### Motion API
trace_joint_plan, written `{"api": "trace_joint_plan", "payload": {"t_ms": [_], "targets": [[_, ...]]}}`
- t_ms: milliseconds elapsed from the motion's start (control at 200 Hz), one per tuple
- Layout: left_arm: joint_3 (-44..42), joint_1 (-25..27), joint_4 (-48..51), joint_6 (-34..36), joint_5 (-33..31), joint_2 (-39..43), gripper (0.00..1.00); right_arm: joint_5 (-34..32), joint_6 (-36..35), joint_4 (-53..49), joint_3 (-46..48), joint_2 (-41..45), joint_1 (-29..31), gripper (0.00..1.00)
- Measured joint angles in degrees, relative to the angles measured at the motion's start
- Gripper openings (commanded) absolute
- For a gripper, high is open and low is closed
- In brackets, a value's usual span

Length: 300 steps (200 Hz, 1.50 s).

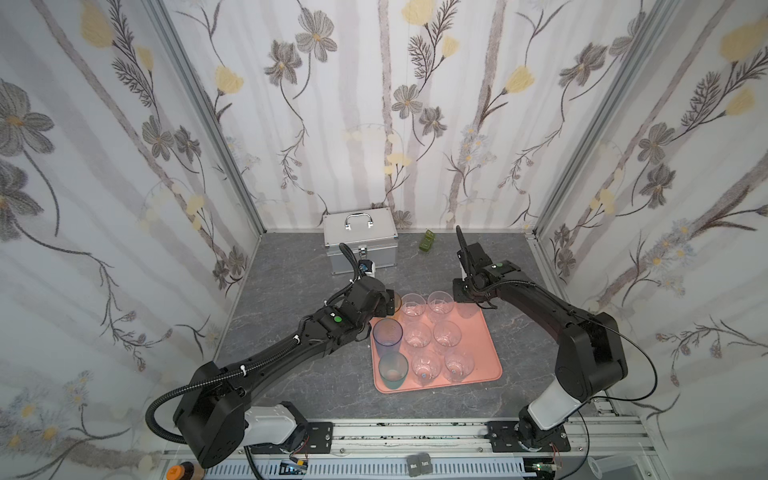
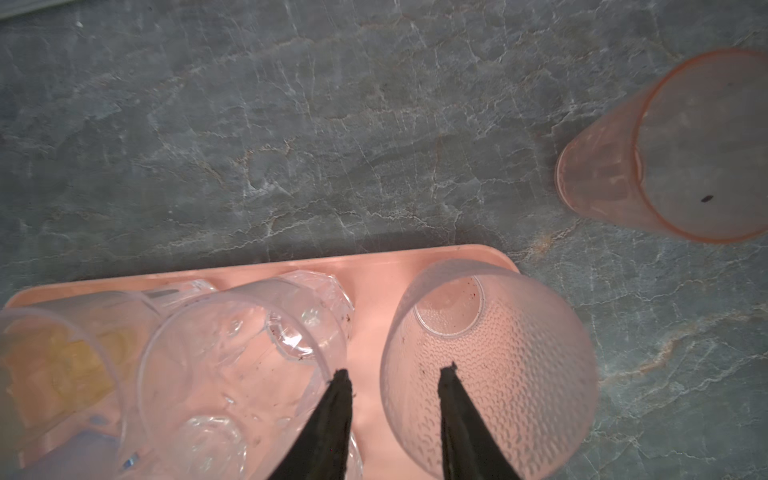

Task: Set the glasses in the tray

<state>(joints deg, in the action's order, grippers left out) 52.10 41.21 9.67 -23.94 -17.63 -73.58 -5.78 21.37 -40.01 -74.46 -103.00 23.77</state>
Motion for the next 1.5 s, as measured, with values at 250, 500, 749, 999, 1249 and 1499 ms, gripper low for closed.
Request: {"api": "trace_joint_plan", "payload": {"t_ms": [250,500,749,999,1249,1499], "targets": [[-2.6,-14.0,0.0,1.1,5.2,5.6,0.86,-0.7,0.2,-0.7,-1.9,4.2,-1.9,0.43],[-4.8,-26.4,0.0,2.0,11.0,4.7,0.81,-0.5,0.9,0.8,-0.5,5.8,-10.8,0.44],[-2.6,-31.1,-0.9,2.4,15.7,-3.2,0.66,3.4,3.8,6.0,4.2,7.8,-12.6,0.44],[1.2,-31.1,-2.6,1.6,19.5,-10.8,0.56,5.7,5.6,8.7,9.0,9.6,-12.5,0.44],[3.7,-30.1,-3.9,1.4,20.9,-17.0,0.48,5.9,5.9,9.7,9.8,10.4,-12.4,0.43],[6.5,-28.6,-3.9,1.5,20.8,-22.2,0.35,6.1,6.2,9.7,9.8,10.4,-11.8,0.43]]}}
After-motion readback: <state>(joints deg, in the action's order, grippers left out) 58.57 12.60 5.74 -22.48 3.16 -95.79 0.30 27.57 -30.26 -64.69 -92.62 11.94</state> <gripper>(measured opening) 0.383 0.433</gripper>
